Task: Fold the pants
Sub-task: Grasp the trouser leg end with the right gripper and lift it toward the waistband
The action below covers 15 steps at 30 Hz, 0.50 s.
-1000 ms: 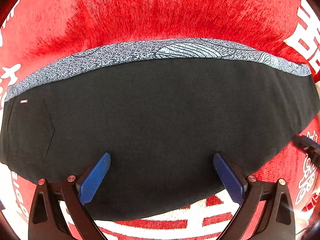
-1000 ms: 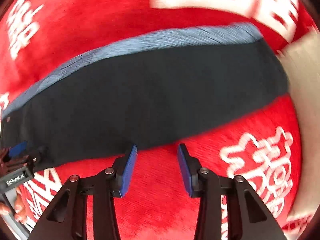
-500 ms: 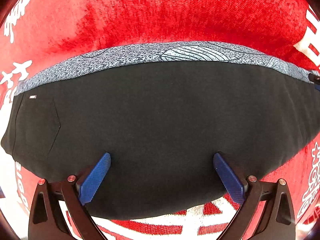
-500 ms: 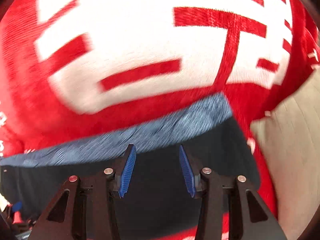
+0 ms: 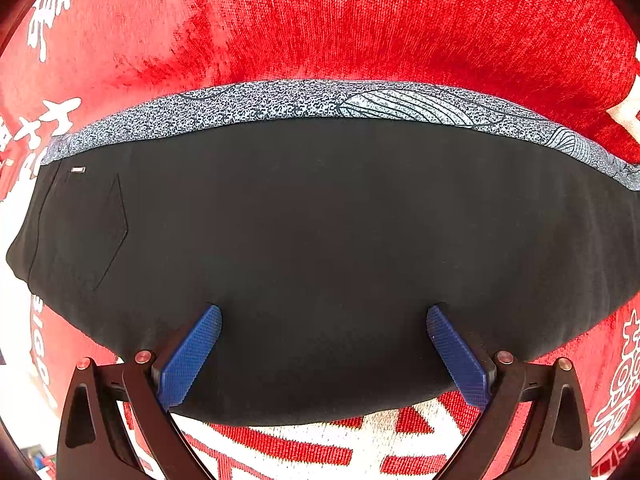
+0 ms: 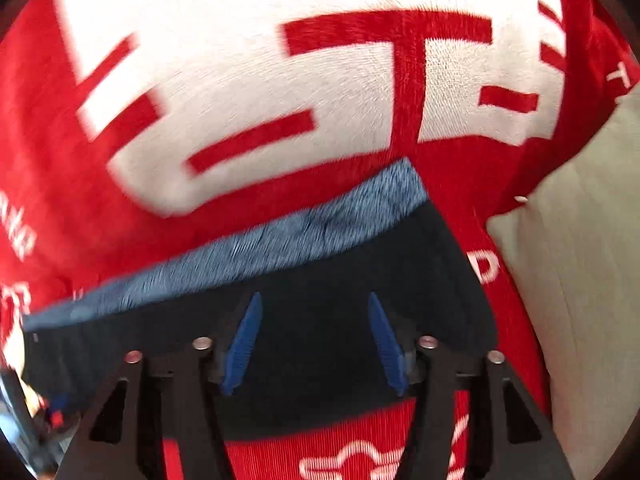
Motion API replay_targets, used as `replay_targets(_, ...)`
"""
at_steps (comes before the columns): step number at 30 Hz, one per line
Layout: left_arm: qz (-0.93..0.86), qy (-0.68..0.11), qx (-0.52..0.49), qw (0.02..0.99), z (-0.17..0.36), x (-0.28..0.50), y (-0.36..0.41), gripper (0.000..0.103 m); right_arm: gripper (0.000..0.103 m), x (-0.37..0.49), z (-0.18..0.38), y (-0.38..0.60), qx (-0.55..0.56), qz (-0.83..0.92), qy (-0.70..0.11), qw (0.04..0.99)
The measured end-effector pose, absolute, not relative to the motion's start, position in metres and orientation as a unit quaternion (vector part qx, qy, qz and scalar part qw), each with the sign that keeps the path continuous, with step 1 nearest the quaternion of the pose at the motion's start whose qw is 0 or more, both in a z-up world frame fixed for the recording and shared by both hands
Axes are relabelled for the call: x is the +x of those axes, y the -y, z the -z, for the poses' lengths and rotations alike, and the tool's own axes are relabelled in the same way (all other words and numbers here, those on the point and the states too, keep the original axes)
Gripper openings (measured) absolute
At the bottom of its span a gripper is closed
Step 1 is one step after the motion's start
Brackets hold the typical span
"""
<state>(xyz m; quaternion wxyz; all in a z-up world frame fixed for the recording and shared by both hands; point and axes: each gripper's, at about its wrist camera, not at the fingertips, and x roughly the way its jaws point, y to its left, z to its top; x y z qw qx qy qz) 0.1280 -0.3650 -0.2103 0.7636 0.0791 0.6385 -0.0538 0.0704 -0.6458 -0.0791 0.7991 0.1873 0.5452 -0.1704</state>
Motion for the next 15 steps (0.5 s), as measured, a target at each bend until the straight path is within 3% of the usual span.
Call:
replay_targets(4, 0.052, -0.641, 0.082, 0.761, 0.211, 0.130, 0.362, 0.103, 0.069, 0.062, 0.120, 0.624, 0.139, 0.160, -0.598, 0.773)
replay_targets(6, 0.054, -0.641, 0.087, 0.760, 0.210, 0.131, 0.363, 0.103, 0.071, 0.055, 0.122, 0.625, 0.141, 0.160, -0.567, 0.795)
replay_targets(12, 0.054, -0.640, 0.088, 0.762, 0.209, 0.134, 0.367, 0.103, 0.072, 0.058, 0.120, 0.625, 0.124, 0.146, -0.582, 0.791)
replay_targets(15, 0.050, -0.639, 0.093, 0.762, 0.209, 0.134, 0.369, 0.103, 0.073, 0.097, 0.136, 0.620, 0.123, 0.145, -0.582, 0.791)
